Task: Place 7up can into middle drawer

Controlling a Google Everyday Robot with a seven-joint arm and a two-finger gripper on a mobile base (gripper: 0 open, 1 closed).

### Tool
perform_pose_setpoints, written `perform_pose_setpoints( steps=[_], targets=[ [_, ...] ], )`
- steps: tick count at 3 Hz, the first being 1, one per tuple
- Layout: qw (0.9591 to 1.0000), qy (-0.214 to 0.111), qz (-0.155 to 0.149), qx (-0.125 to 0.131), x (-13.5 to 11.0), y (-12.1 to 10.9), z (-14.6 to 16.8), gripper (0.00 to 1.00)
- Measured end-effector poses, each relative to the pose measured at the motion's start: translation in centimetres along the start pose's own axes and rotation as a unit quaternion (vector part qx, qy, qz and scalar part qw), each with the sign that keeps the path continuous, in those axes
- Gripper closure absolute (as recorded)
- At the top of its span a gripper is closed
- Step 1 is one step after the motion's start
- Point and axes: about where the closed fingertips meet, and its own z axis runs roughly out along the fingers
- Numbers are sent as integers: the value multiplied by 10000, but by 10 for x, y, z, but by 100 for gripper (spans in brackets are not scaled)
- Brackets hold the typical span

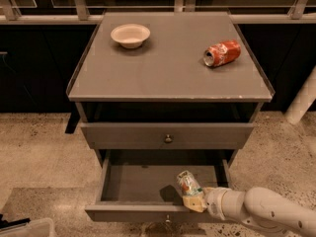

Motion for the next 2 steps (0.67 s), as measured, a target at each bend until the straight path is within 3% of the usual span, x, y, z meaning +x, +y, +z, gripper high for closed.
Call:
perform_pose_setpoints(
  steps=[2],
  targets=[
    [9993, 115, 328, 101, 14, -50, 34, 100]
  ],
)
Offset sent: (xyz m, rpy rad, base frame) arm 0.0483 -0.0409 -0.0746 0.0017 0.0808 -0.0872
